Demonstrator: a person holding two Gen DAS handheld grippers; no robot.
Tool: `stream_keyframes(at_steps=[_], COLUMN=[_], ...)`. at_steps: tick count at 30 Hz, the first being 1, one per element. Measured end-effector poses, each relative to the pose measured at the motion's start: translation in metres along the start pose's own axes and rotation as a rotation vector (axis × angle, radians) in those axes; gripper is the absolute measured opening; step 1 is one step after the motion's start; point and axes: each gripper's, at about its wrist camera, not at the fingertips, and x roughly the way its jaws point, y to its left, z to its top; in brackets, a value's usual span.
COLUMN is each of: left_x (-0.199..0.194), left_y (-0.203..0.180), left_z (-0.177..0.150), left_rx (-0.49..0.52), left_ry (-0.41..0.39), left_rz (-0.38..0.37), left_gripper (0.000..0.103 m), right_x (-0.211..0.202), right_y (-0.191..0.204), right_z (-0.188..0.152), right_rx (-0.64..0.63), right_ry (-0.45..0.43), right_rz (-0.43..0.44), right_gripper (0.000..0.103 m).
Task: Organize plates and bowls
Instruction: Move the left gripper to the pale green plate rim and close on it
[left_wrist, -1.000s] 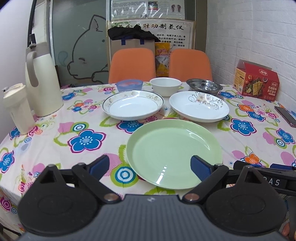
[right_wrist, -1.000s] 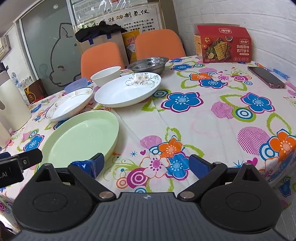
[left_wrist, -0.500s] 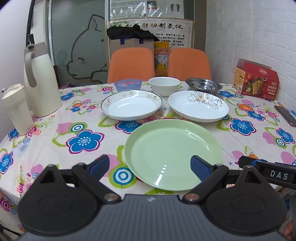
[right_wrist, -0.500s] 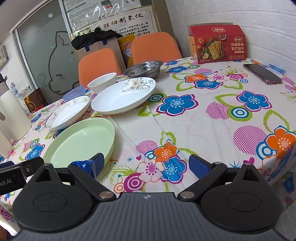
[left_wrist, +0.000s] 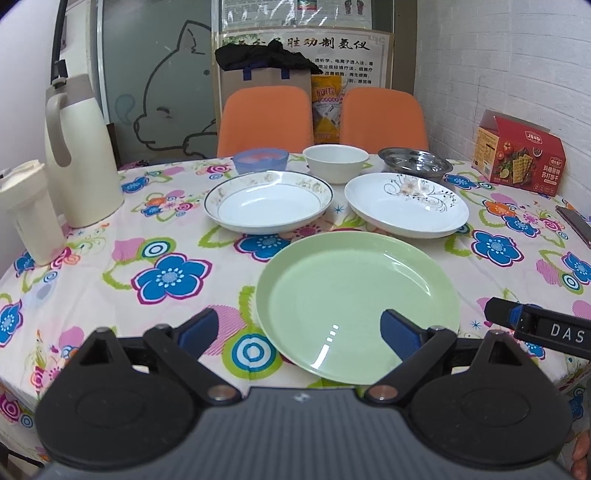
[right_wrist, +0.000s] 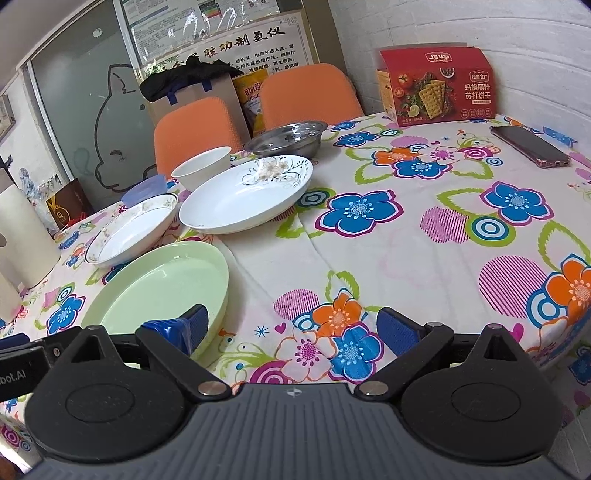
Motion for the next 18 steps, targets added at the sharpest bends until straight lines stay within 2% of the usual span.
stream_keyframes(at_steps=[18], left_x=[0.023], left_y=[0.024], left_z=[0.034], left_rx=[0.014], left_ry=[0.079], left_rz=[0.085], left_gripper=[0.093], right_x=[0.004], right_y=[0.025], right_z=[0.046], right_rx=[-0.092], right_ry=[0.044], right_rz=[-0.015], right_gripper=[0.086])
